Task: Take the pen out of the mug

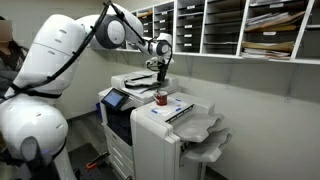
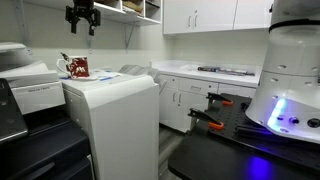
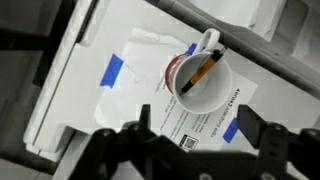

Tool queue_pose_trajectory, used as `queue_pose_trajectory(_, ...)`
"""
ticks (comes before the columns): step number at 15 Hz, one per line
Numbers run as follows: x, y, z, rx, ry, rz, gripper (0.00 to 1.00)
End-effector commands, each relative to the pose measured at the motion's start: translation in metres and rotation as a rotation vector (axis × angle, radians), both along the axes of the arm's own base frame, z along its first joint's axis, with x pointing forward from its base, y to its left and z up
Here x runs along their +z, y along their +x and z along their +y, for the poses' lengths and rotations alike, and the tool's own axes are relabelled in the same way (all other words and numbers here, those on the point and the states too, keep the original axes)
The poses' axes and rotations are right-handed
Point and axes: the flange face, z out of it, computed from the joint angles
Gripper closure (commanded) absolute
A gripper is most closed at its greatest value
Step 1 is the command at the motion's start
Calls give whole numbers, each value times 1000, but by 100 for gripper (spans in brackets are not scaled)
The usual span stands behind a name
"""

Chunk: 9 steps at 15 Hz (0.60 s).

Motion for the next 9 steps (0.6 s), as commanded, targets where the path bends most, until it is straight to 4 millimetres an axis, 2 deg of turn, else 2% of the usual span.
queue_pose_trajectory(1,-15,22,8,-181,60,48,17)
queue_pose_trajectory(3,-32,28,12,-279,90,80,26)
queue_pose_trajectory(7,-57,39,17,-467,155,151,36)
queue_pose_trajectory(8,-60,42,18,-514,177,166,43)
queue_pose_trajectory(9,-63,44,20,-561,195,181,40)
